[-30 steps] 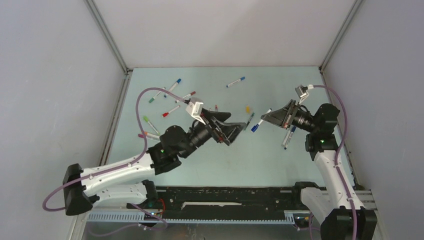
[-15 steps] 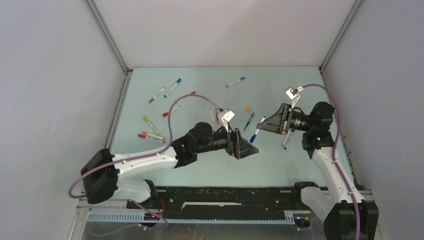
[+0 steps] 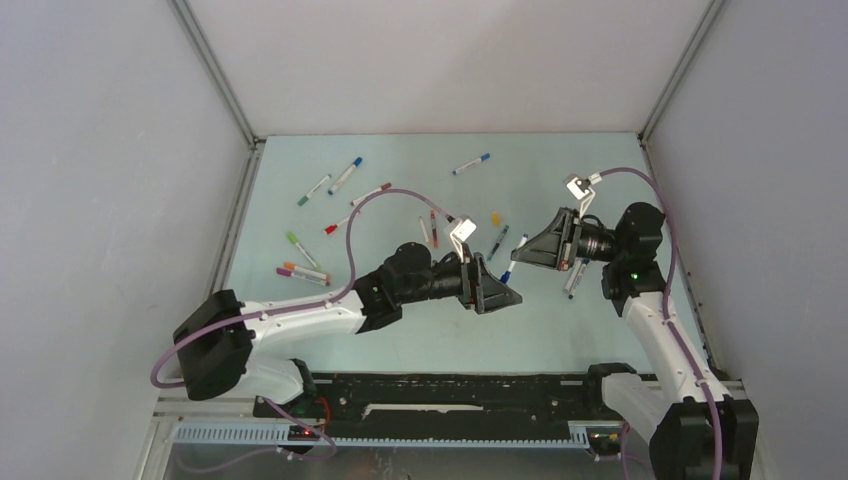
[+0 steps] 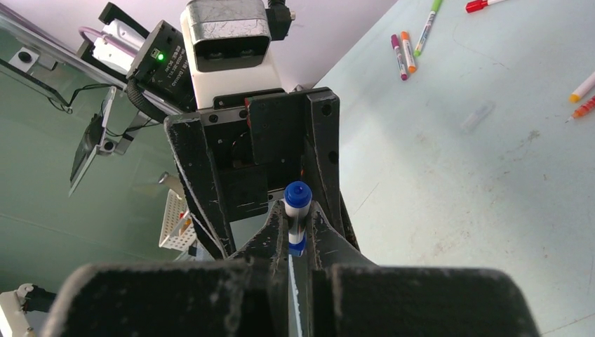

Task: Open the pen caps
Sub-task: Open the pen cap from the pen.

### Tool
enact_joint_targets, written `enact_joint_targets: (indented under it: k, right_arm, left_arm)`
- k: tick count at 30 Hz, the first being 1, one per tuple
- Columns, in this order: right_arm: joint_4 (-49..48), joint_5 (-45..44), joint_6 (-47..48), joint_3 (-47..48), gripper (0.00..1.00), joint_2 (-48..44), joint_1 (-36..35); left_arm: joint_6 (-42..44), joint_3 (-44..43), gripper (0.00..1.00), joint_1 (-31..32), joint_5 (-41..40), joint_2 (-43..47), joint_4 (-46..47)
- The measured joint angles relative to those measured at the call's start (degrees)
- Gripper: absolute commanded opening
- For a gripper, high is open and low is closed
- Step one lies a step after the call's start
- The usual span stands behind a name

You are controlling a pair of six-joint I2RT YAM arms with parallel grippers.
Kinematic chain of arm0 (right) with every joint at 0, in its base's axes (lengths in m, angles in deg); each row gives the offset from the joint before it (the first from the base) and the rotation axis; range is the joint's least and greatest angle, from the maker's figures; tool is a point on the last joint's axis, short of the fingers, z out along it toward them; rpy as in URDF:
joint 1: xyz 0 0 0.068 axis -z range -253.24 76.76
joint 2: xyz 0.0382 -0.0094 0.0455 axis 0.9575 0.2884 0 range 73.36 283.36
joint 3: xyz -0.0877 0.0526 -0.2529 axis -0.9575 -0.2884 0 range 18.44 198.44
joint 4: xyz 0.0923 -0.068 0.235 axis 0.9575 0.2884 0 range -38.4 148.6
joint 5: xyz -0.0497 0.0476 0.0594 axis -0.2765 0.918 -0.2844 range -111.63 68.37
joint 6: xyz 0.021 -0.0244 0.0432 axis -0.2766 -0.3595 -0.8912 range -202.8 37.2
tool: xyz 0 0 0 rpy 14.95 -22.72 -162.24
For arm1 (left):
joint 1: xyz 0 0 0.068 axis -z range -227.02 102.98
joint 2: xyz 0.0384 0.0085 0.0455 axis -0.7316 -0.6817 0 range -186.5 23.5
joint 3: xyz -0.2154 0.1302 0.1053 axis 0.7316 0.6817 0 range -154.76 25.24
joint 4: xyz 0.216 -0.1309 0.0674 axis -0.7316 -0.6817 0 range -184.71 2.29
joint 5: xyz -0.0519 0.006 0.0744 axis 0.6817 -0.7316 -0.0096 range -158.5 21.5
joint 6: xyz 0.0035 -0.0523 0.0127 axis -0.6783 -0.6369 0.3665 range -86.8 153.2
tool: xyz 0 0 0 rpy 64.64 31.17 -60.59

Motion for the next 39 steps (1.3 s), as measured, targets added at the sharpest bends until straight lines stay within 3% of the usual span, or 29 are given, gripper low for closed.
enact_joint_targets:
  k: [5, 8, 14, 22, 28, 33, 39]
  right_arm:
    - [0.26, 0.02, 0.46, 0.00, 0.00, 0.13, -0.33]
    - [0.35, 0.02, 0.83, 0.00, 0.00, 0.22, -0.63]
    - [1.01, 0.15, 1.22, 0.09, 0.00, 0.81, -1.11]
    - [4.11, 1.25, 3.45, 2.62, 0.00, 1.42, -0.72]
    - [6.36, 5.20, 4.07, 10.99, 0.00, 6.86, 0.63]
    - [6.93, 1.44, 6.78, 19.32, 0.00, 10.84, 5.64]
    - [10.58, -0.35, 11.56, 22.97, 0.00, 11.87, 6.40]
  left_arm:
    - [-0.04, 0.02, 0.45, -0.22, -1.11, 0.02, 0.00]
    - [-0.04, 0.02, 0.38, -0.42, -1.51, 0.04, 0.02]
    - [-0.26, 0.02, 0.01, -0.48, -1.31, 0.04, 0.02]
    - [-0.83, 0.02, 0.00, -0.59, 0.13, 0.02, 1.70]
    - [-2.97, 0.02, 0.00, -1.53, 0.26, -0.02, 7.17]
    - [-6.08, 1.66, 0.00, -1.03, 3.58, -0.76, 6.56]
    - [-7.87, 4.72, 0.00, -0.96, 4.70, -1.07, 7.28]
